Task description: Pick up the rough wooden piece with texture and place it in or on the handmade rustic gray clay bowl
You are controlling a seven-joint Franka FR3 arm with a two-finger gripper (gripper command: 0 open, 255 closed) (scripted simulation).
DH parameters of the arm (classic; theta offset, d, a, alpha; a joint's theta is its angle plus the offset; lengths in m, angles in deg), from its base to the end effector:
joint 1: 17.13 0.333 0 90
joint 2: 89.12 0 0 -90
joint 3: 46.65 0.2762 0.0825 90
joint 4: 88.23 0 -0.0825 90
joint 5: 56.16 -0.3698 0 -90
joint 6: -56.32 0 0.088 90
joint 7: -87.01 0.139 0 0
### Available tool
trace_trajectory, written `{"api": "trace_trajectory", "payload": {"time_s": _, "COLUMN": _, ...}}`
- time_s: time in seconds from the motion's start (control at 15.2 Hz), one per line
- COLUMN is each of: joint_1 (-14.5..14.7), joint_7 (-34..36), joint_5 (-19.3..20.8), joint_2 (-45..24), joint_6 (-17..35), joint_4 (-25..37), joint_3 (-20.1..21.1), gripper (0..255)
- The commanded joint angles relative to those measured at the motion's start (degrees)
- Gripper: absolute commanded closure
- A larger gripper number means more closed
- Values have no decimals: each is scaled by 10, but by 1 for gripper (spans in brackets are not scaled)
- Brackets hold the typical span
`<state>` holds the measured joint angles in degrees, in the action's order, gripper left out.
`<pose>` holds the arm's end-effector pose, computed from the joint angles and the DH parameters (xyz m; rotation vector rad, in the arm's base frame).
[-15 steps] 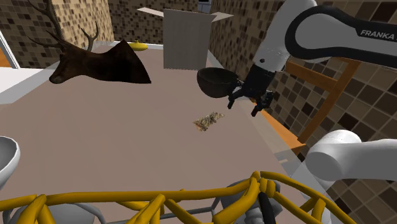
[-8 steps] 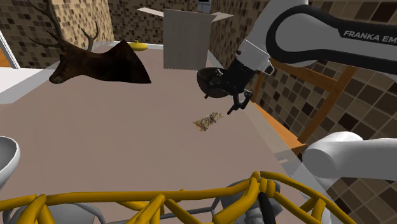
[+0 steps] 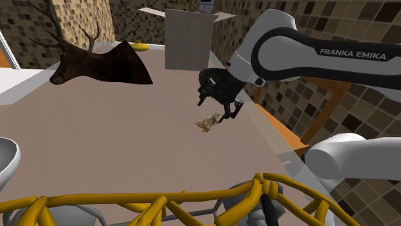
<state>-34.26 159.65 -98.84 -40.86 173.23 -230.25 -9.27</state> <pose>0.3555 0.2004 0.4764 -2.2175 1.6223 -0.1093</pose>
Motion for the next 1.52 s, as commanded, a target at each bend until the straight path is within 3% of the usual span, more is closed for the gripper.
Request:
{"api": "trace_trajectory", "payload": {"time_s": 0.0, "joint_1": -1, "joint_7": -1, "joint_5": -2, "joint_2": -3, "joint_6": 6, "joint_4": -3, "joint_3": 4, "gripper": 0}}
{"api": "trace_trajectory", "payload": {"time_s": 0.46, "joint_1": -1, "joint_7": -1, "joint_5": -2, "joint_2": -3, "joint_6": 6, "joint_4": -2, "joint_3": 4, "gripper": 0}}
{"api": "trace_trajectory", "payload": {"time_s": 0.53, "joint_1": -1, "joint_7": -1, "joint_5": -2, "joint_2": -3, "joint_6": 6, "joint_4": -2, "joint_3": 4, "gripper": 255}}
{"api": "trace_trajectory", "payload": {"time_s": 1.12, "joint_1": -1, "joint_7": -1, "joint_5": -2, "joint_2": -3, "joint_6": 6, "joint_4": -2, "joint_3": 4, "gripper": 255}}
{"api": "trace_trajectory", "payload": {"time_s": 1.19, "joint_1": -1, "joint_7": -1, "joint_5": -2, "joint_2": -3, "joint_6": 6, "joint_4": -2, "joint_3": 4, "gripper": 0}}
{"api": "trace_trajectory", "payload": {"time_s": 1.32, "joint_1": -128, "joint_7": 187, "joint_5": 152, "joint_2": -101, "joint_6": -144, "joint_4": 191, "joint_3": 131, "gripper": 0}}
{"api": "trace_trajectory", "payload": {"time_s": 1.39, "joint_1": -214, "joint_7": 280, "joint_5": 230, "joint_2": -173, "joint_6": -227, "joint_4": 301, "joint_3": 231, "gripper": 0}}
{"api": "trace_trajectory", "payload": {"time_s": 1.45, "joint_1": -259, "joint_7": 311, "joint_5": 255, "joint_2": -198, "joint_6": -259, "joint_4": 342, "joint_3": 282, "gripper": 0}}
